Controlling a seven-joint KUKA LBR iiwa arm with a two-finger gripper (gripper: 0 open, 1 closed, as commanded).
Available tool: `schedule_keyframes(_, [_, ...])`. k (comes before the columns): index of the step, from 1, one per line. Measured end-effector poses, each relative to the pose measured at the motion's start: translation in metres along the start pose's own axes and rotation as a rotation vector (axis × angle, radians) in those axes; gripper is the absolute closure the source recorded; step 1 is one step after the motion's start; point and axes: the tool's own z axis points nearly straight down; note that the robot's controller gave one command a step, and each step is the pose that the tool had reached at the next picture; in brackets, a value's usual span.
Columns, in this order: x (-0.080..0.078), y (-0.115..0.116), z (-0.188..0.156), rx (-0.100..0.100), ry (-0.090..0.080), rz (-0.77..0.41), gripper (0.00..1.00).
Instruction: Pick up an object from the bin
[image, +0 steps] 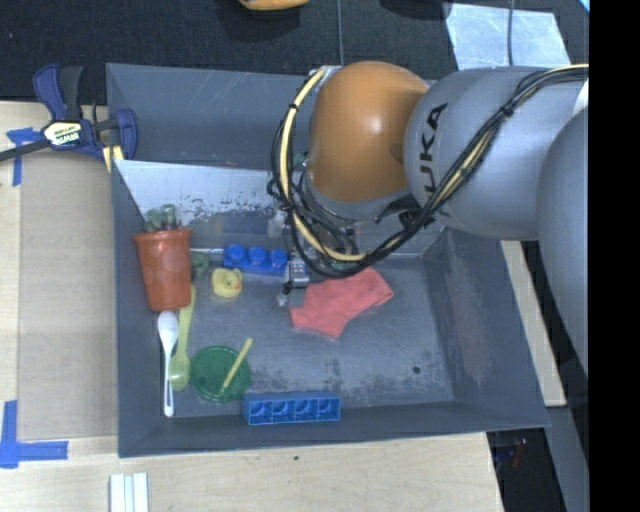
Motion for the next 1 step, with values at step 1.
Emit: schedule_keyframes(1, [0.0126,-0.0226,-0.001,0.0,0.001,0.051,0.0])
